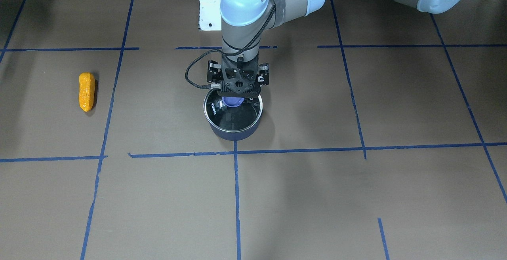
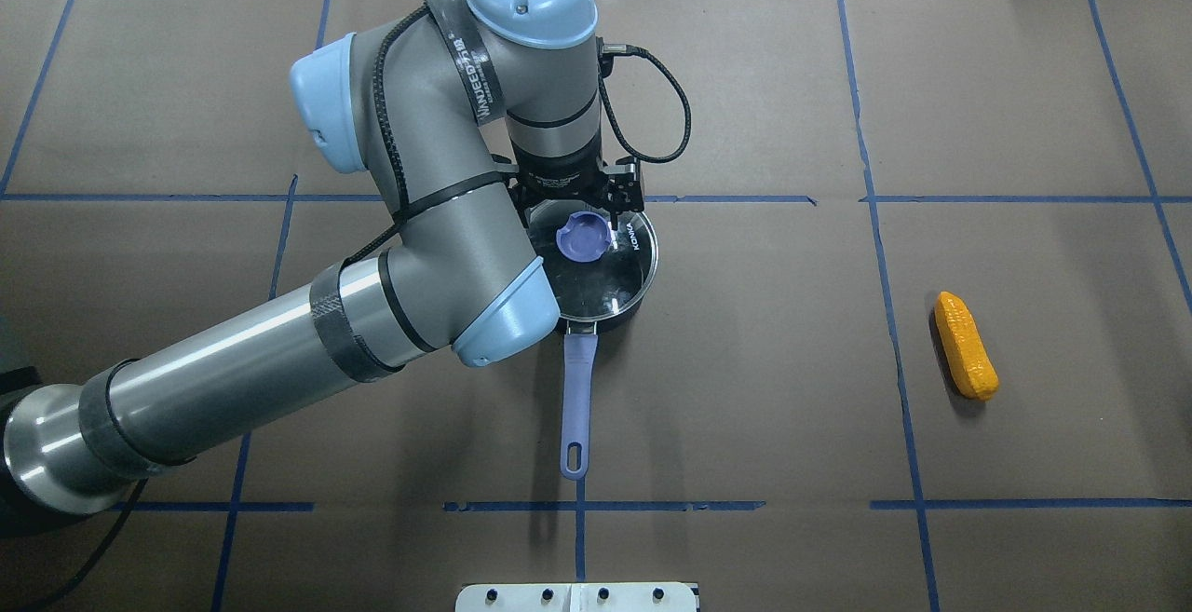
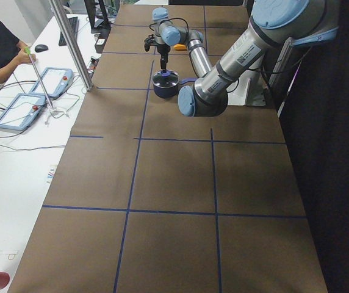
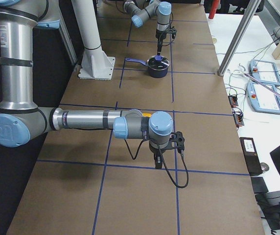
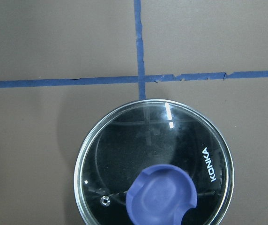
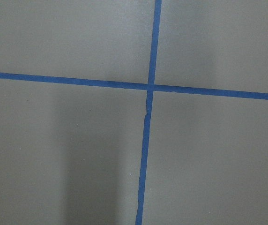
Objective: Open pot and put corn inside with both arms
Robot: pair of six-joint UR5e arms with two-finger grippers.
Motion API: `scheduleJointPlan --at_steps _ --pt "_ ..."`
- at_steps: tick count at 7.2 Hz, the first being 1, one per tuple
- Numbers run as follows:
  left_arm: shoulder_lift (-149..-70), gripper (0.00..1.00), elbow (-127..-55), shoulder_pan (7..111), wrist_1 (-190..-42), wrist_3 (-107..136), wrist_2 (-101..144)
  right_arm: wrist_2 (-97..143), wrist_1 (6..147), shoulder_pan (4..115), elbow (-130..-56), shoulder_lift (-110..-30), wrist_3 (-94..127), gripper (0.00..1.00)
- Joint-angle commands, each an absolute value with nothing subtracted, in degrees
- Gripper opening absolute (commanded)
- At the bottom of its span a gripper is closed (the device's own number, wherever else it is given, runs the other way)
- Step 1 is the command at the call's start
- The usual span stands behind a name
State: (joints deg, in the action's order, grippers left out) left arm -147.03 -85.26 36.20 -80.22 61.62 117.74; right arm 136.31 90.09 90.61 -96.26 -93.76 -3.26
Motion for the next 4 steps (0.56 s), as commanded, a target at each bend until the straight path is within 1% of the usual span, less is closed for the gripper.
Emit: scheduleJointPlan --at_steps 1,4 --pt "-147.0 1.00 -82.5 35.2 -83.8 62.8 117.7 136.3 90.1 90.6 -96.2 -93.7 -3.3 1.00" --pt "-146.7 1.00 -81.6 34.5 -83.9 62.7 116.0 136.3 90.1 90.6 -96.2 -93.8 -3.3 1.00"
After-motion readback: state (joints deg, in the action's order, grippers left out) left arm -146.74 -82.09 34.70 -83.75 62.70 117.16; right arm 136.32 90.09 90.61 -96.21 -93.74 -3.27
